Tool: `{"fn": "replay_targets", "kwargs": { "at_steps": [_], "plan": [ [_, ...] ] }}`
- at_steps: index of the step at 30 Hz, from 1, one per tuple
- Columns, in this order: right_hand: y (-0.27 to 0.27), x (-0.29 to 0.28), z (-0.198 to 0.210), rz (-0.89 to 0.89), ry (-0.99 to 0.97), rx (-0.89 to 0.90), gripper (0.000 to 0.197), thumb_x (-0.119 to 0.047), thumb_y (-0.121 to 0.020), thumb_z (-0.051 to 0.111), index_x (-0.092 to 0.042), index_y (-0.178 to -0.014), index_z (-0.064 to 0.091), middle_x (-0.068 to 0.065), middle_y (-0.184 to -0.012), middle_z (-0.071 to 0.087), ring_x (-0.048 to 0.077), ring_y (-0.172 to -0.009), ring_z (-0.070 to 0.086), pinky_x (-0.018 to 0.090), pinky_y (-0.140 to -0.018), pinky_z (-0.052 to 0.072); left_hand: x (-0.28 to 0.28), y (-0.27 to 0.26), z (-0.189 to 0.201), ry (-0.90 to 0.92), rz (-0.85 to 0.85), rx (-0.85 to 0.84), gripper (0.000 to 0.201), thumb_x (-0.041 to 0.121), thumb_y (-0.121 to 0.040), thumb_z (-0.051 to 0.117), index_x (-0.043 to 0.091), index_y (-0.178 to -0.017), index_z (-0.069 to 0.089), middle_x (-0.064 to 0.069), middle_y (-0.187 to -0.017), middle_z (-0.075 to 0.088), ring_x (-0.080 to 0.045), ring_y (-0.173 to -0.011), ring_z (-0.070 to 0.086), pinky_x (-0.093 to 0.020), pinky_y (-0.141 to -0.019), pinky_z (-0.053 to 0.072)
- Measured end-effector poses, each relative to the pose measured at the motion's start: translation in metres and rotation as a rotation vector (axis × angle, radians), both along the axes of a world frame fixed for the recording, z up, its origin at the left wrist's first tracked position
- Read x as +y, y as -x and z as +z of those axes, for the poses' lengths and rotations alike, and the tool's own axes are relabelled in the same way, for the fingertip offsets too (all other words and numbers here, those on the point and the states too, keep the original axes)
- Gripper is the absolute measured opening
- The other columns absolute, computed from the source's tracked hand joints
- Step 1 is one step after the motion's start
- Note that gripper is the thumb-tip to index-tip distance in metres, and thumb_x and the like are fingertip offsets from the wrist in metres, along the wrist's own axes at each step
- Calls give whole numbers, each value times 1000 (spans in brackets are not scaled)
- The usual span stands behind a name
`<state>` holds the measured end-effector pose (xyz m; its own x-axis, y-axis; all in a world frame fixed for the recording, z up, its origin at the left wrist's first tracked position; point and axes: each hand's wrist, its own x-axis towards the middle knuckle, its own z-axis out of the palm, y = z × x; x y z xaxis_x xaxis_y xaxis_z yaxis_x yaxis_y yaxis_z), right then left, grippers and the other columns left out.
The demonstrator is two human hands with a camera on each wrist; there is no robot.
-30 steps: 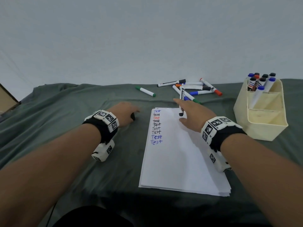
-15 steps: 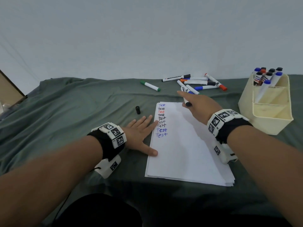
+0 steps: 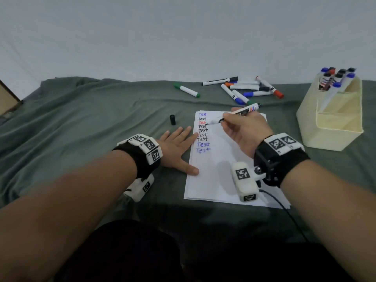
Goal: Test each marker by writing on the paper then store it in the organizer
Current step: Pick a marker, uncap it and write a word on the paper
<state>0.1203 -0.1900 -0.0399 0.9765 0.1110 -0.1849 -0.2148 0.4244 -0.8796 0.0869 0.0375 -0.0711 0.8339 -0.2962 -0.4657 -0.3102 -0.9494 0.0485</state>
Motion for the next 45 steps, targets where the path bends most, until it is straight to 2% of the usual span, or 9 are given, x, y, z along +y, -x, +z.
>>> {"fn": "replay_targets", "kwargs": {
  "at_steps": [3,6,13,20,24,29,33,39,45],
  "plan": [
    [15,7,-23,66,156,-51,26,5,-82,76,-15,-85,59,6,-72,68,18,-63,64,25,-57,52,0,0,-1,2,7,-8,137,103,-46,35,36,-149,-26,7,-158,-32,-16,-146,-27,-47,-119,-13],
    [19,8,-33,99,234,-162,26,8,-78,77,-14,-76,63,6,-68,66,20,-63,66,26,-59,54,-1,1,-2,9,11,-16,139,105,-44,34,36,-149,-26,7,-158,-31,-16,-146,-27,-48,-119,-12],
    [20,8,-38,189,355,-240,23,-2,-76,83,-21,-64,76,8,-72,73,22,-70,70,26,-65,57,0,1,-4,16,20,-36,140,105,-43,35,36,-149,-25,8,-159,-29,-16,-147,-25,-49,-119,-12],
    [22,10,-38,207,439,-273,24,-5,-77,84,-23,-64,76,18,-82,76,30,-78,72,38,-77,59,-2,2,-1,10,33,-25,139,104,-43,36,39,-149,-25,8,-159,-30,-16,-147,-26,-53,-119,-11],
    [23,10,-38,224,466,-279,20,-6,-75,84,-21,-64,77,20,-81,75,28,-74,69,37,-74,58,-3,3,0,2,34,-18,138,104,-44,37,39,-149,-24,7,-159,-31,-17,-146,-27,-53,-119,-11],
    [22,10,-40,223,407,-266,15,-11,-77,85,-23,-70,80,15,-87,78,34,-86,75,39,-82,61,-3,3,0,6,38,-14,138,105,-42,36,40,-148,-25,8,-159,-31,-16,-146,-26,-53,-118,-11],
    [21,10,-42,209,432,-285,10,-18,-69,86,-24,-69,78,13,-84,78,30,-81,75,35,-77,61,-3,3,0,7,40,-23,138,104,-44,37,40,-149,-24,7,-159,-30,-17,-147,-26,-53,-118,-11],
    [18,7,-44,177,442,-293,10,-26,-64,86,-24,-66,76,14,-78,76,27,-73,71,37,-75,59,-3,3,0,11,41,-24,138,104,-42,37,40,-149,-24,8,-159,-30,-16,-147,-25,-53,-118,-11],
    [16,7,-45,177,481,-316,11,-20,-68,83,-25,-63,75,10,-71,74,22,-67,69,33,-68,57,-3,3,1,6,39,-13,137,104,-43,37,41,-148,-25,8,-159,-31,-17,-146,-26,-53,-118,-12]
  ]
}}
